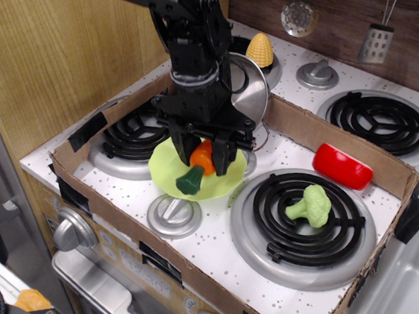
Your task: Put carrot on plate
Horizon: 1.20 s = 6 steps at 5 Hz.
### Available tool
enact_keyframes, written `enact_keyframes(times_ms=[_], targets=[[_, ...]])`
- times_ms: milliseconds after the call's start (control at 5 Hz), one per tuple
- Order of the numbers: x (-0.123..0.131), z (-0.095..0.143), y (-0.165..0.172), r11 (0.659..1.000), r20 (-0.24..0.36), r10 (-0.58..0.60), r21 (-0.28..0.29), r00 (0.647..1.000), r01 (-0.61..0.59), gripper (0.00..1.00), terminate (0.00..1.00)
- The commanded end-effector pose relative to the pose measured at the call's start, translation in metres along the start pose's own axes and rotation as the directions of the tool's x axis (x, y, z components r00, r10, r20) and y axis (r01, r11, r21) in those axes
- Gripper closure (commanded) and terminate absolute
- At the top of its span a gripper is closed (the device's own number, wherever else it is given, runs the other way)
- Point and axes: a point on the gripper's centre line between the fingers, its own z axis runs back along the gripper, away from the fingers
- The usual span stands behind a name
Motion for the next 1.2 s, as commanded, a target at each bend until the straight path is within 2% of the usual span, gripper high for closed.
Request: enact_keyframes(times_ms=[0,200,400,600,800,1000], targets=[[0.018,0.014,-0.013,1.000,0.055,0.008,0.011,0.998,-0.008,0.00,0.00],[0.020,0.027,-0.013,0.998,0.046,0.001,0.060,0.999,-0.004,0.00,0.00],[0.023,0.055,-0.021,0.982,0.074,-0.046,0.184,0.996,0.031,0.00,0.00],[0.029,0.097,-0.044,0.942,0.051,-0.093,0.328,0.994,0.071,0.00,0.00],[0.031,0.122,-0.067,0.917,0.003,-0.060,0.394,0.998,0.054,0.00,0.00],[0.031,0.122,-0.067,0.917,0.003,-0.060,0.394,0.998,0.054,0.00,1.00]])
